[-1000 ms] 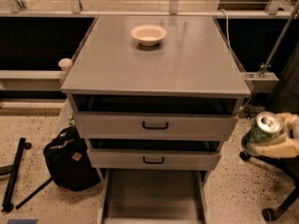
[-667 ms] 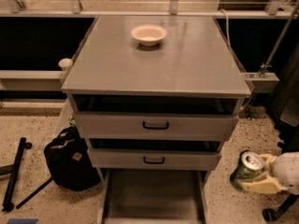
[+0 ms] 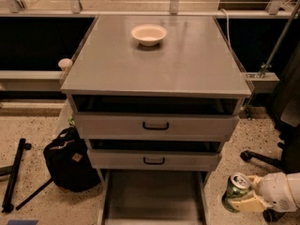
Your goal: Place green can into bottom drawer
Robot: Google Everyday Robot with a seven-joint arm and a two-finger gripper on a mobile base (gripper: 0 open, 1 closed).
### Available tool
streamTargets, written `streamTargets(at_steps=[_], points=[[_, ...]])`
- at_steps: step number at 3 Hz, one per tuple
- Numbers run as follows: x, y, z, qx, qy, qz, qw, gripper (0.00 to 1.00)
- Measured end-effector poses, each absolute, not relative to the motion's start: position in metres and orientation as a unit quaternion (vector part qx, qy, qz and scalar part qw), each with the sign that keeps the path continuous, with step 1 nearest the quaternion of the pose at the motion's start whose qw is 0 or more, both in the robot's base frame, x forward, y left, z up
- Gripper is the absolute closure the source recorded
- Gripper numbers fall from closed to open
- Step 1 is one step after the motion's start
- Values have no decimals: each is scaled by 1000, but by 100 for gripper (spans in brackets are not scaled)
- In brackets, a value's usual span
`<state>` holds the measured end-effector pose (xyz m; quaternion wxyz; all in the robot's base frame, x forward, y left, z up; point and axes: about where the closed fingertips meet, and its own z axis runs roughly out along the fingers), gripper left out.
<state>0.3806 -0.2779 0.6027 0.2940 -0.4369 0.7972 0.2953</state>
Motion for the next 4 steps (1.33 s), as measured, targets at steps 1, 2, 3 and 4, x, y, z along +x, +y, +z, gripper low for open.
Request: streamTargets(at_steps=[1,2,3,4], points=[[381,-278,603,-437,797,295,294,100],[404,-269,583,-428,797,284,318,100],[447,-254,546,-409,795,261,364,100],[492,-242,495,-365,816,245,376,100]])
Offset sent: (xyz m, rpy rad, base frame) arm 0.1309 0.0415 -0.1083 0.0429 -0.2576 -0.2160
